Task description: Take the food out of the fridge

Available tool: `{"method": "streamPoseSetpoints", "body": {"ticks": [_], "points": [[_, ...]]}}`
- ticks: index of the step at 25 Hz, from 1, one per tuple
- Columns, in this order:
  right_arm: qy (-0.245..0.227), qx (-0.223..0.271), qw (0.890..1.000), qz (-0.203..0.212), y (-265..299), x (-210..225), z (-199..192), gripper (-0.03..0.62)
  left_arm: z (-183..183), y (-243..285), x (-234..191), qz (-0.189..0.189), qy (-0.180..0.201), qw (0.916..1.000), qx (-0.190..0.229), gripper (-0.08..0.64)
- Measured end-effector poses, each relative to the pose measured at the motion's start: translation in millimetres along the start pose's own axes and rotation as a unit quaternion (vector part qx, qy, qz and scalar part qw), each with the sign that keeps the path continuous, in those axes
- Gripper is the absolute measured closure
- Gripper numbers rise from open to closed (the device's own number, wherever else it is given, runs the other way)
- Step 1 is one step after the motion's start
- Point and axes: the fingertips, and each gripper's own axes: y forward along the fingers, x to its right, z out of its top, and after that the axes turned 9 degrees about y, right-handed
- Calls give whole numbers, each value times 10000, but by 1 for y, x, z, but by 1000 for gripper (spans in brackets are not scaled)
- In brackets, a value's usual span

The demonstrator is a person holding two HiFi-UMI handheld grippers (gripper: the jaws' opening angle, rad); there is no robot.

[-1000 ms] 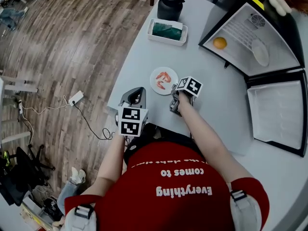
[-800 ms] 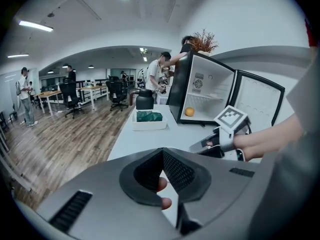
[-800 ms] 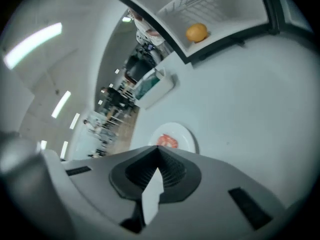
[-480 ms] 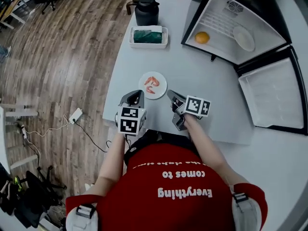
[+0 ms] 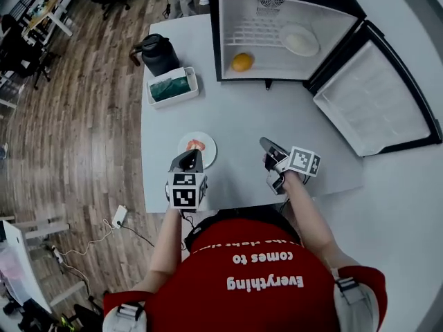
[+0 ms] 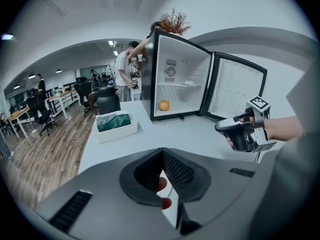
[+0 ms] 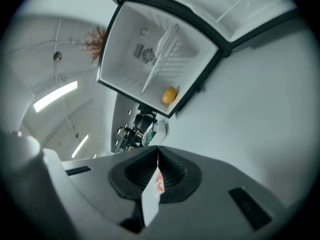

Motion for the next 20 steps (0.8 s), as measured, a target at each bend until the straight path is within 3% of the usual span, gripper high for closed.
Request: {"method": "streamPoseSetpoints", "body": {"ticks": [3,7,13,18,20], "points": [[193,635,9977,126,-20,5,50,580,22,9,11,-204,229,9995,87,560],[57,1199,9922,332,-42,-1,111,580,42,17,24,-373,392,9984,153,560],[7,1599,9843,748,-49,-24,181,578,60,30,30,-463,473,9977,159,560],[-42,1751,9820,707,-40,-29,220,575,67,44,29,-515,559,9971,87,560],[-30,1791,9815,670,-37,-30,234,545,68,49,28,-533,537,9971,63,560]]}}
